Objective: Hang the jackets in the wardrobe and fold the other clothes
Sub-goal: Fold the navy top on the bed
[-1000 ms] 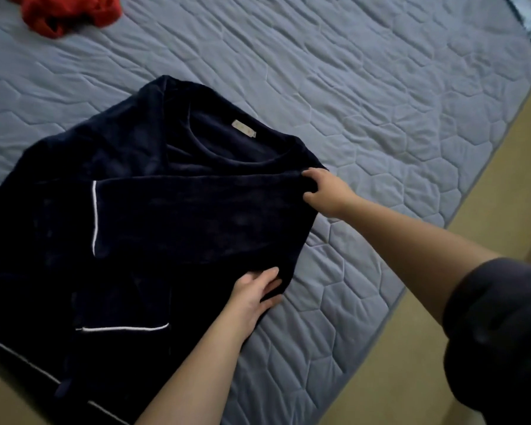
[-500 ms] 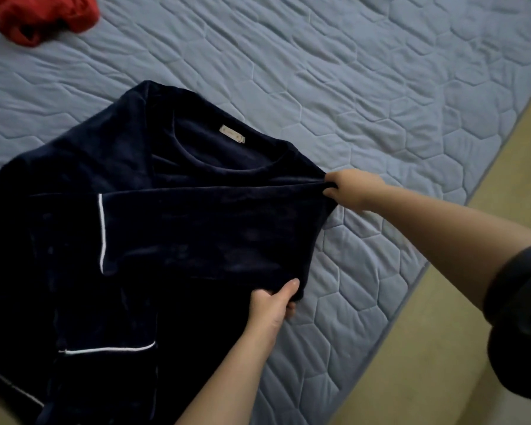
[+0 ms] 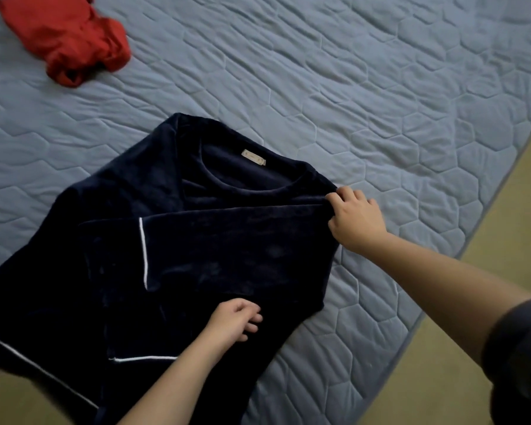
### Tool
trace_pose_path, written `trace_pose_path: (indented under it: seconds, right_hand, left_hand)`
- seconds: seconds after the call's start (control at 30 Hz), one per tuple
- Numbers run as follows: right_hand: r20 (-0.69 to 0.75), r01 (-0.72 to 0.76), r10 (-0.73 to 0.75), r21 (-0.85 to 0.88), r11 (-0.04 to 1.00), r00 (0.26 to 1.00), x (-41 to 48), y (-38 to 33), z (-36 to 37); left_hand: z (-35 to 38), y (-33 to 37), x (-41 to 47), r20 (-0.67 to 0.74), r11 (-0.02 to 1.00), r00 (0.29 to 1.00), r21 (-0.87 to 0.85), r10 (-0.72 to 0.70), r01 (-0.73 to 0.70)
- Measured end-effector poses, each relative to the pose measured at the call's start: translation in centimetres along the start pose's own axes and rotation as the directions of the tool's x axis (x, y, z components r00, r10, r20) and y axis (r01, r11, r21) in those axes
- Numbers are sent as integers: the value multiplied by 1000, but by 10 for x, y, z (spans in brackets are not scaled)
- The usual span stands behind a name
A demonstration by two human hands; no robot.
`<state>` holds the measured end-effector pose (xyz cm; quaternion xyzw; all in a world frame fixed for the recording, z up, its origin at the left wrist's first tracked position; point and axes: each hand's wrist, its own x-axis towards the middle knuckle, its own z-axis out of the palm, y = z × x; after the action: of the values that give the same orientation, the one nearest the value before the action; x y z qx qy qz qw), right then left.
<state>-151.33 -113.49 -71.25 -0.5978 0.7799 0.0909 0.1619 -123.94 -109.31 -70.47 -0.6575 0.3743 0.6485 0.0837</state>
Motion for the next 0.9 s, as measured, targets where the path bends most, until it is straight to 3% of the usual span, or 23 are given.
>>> trace_pose_path:
  seconds: [0.1,0.23,0.47,0.7,0.9]
  right_hand:
    - [89,-10,9,6,1000,996,-13,-21,-11]
    - [174,-18,3,84,996,985,-32,-71,-26]
    - [316,-54,2,155,986,949,-61,-185,-35]
    - [400,-319,169,344,883,901,-63,-318,-56]
    - [377,-377,200,483,790,904,-56,-372,-99]
  left_hand:
    - [-42,11,-14,-133,998,991,63,21,-13]
    - [-96,20,-27,-190,988,979,148,79,-51]
    - [-204,19,-26,-195,953,958,262,208,-153]
    - [-323,18,-20,-136,964,979,240,151,-115]
    - [-356,22,-32,-92,987,992,144,90,-76]
